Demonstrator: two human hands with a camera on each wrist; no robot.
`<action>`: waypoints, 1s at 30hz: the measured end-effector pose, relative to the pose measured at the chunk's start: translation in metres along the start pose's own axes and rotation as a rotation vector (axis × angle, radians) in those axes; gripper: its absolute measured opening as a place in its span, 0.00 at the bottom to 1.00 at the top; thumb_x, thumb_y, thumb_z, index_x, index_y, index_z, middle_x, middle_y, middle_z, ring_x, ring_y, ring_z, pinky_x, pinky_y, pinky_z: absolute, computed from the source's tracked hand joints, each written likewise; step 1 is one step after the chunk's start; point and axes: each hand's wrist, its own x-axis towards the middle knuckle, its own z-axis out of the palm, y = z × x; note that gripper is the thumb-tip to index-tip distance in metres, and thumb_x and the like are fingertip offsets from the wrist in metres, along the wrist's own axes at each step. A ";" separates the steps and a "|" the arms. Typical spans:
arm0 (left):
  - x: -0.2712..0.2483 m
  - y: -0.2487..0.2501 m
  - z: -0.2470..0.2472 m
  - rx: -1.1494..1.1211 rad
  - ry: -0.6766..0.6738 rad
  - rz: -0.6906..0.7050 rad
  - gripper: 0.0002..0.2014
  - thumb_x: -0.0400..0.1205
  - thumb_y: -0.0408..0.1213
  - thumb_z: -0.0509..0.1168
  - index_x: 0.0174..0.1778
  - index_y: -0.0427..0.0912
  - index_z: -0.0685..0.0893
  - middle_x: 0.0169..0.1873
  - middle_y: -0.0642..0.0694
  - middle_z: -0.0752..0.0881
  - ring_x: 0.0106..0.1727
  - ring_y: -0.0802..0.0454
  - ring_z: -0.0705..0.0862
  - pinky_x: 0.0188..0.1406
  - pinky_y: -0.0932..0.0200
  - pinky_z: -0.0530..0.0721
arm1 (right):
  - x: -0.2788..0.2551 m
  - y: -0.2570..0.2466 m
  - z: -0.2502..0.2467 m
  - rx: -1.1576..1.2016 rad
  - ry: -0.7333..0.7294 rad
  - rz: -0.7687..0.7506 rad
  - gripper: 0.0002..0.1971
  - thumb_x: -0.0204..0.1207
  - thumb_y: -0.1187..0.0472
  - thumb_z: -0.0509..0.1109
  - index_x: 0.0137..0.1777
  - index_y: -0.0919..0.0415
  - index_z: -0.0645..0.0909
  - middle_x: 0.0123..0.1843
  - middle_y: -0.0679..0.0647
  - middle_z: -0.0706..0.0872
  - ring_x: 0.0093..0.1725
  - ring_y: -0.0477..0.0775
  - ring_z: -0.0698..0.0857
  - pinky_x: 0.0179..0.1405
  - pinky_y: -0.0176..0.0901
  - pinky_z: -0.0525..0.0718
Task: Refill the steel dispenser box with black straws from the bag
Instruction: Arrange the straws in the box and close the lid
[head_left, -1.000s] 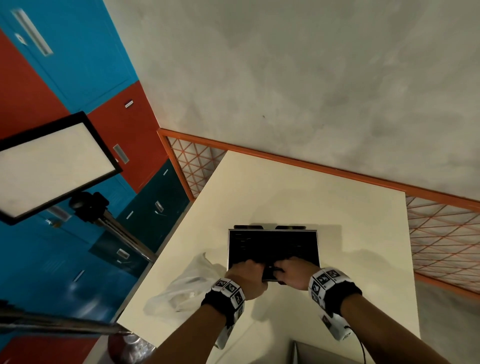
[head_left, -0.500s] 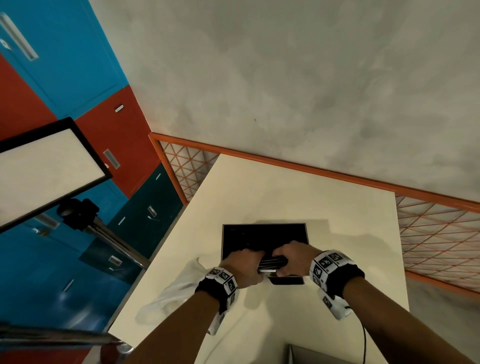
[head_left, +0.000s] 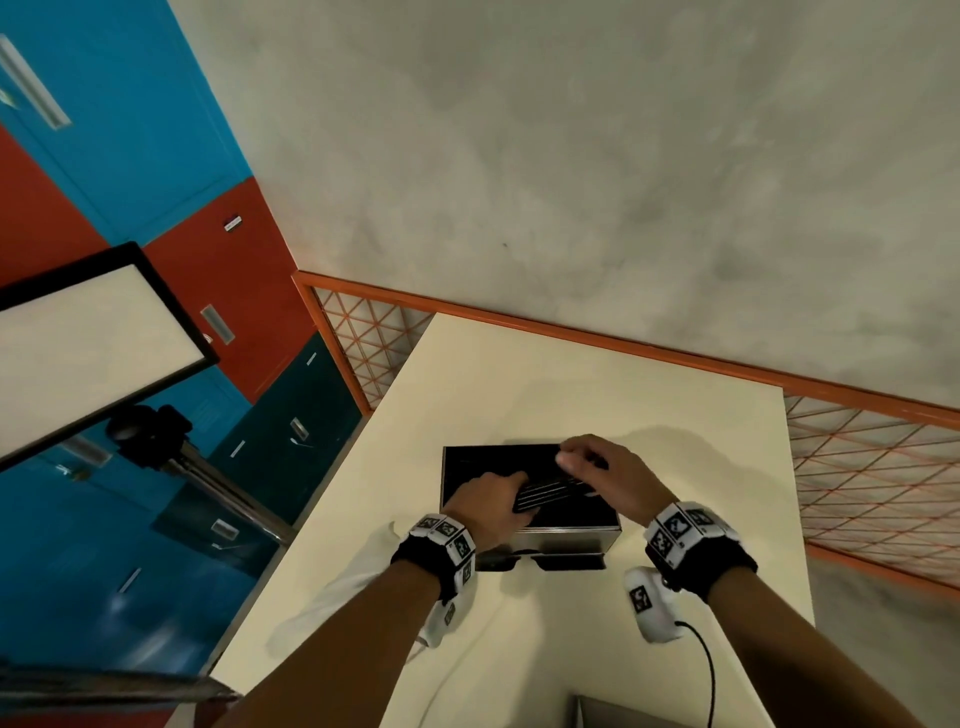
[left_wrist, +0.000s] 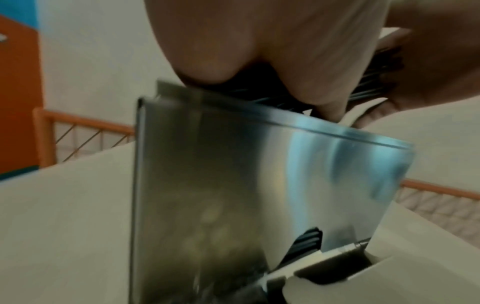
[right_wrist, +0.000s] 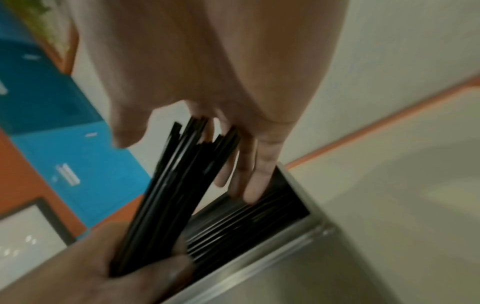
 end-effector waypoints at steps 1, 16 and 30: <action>0.003 0.003 -0.003 0.051 0.003 0.031 0.18 0.84 0.55 0.65 0.65 0.49 0.79 0.52 0.43 0.89 0.50 0.40 0.89 0.48 0.46 0.88 | 0.000 -0.001 0.004 0.045 0.074 0.024 0.14 0.76 0.37 0.69 0.52 0.43 0.85 0.47 0.43 0.89 0.47 0.43 0.88 0.48 0.44 0.88; 0.005 -0.028 -0.007 0.155 -0.053 -0.025 0.25 0.79 0.42 0.70 0.72 0.44 0.77 0.64 0.41 0.79 0.66 0.39 0.79 0.60 0.44 0.81 | 0.002 0.014 0.021 -0.337 0.051 -0.024 0.13 0.84 0.52 0.64 0.57 0.57 0.86 0.53 0.50 0.85 0.55 0.53 0.85 0.53 0.38 0.77; -0.005 -0.031 0.014 0.041 0.165 0.096 0.31 0.81 0.59 0.62 0.77 0.46 0.75 0.74 0.46 0.70 0.76 0.45 0.69 0.78 0.48 0.72 | 0.006 0.037 0.062 -0.888 0.022 -0.174 0.35 0.81 0.38 0.41 0.80 0.55 0.68 0.79 0.57 0.70 0.79 0.60 0.68 0.78 0.59 0.65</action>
